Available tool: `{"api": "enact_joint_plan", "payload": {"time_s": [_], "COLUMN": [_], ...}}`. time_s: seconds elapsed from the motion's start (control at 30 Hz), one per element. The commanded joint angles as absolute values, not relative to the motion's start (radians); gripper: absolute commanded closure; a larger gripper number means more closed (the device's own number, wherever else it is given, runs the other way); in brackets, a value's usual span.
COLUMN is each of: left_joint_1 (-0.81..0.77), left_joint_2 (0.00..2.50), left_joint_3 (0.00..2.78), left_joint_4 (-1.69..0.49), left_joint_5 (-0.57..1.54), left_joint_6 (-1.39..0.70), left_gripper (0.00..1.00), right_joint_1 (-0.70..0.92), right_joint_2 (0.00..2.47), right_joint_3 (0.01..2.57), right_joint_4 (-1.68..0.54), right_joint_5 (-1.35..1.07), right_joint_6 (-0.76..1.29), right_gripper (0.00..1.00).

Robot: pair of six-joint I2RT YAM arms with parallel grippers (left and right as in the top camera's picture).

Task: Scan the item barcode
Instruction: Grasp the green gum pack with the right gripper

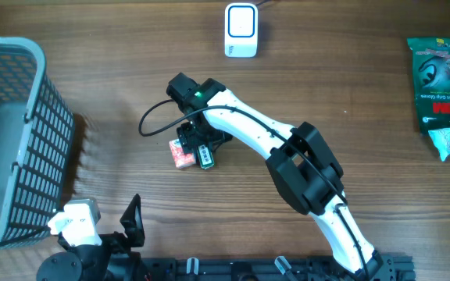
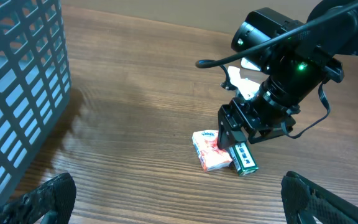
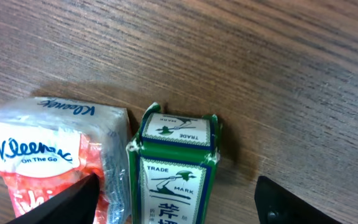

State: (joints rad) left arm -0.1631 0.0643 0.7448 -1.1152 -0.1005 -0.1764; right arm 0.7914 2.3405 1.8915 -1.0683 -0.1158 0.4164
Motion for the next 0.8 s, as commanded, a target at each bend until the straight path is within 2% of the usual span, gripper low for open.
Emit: {"api": "enact_joint_plan", "payload": {"time_s": [0.0,0.13,0.17,0.3,0.43,0.5,0.67,0.77], "left_joint_1": [-0.16,-0.16,-0.16,-0.16,-0.16,-0.16,-0.16,-0.16], "left_joint_2": [0.057,0.057,0.057,0.057,0.057,0.057,0.057,0.057], "left_joint_3": [0.744,0.744,0.744,0.744,0.744,0.744,0.744,0.744], "left_joint_4": [-1.112,-1.112,-1.112,-1.112,-1.112,-1.112,-1.112,-1.112], "left_joint_5": [-0.106,-0.106,-0.106,-0.106,-0.106,-0.106,-0.106,-0.106], "left_joint_6": [-0.164,-0.164,-0.164,-0.164,-0.164,-0.164,-0.164,-0.164], "left_gripper": [0.0,0.0,0.0,0.0,0.0,0.0,0.0,0.0], "right_joint_1": [0.781,0.782,0.782,0.781,0.781,0.781,0.777,0.778], "right_joint_2": [2.336,2.276,2.261,2.249,2.25,2.25,2.25,2.251], "right_joint_3": [1.939,1.986,1.986,1.986,1.985,1.967,1.902,1.872], "right_joint_4": [-1.1,-1.07,-1.071,-1.122,-1.146,-1.15,-1.13,-1.102], "right_joint_5": [-0.252,-0.411,-0.372,-0.102,-0.03,-0.03,-0.03,-0.053], "right_joint_6": [0.379,0.342,0.344,0.426,0.34,0.26,0.208,0.208], "right_gripper": [0.12,0.04,0.0,0.0,0.01,0.02,0.16,0.16]}}
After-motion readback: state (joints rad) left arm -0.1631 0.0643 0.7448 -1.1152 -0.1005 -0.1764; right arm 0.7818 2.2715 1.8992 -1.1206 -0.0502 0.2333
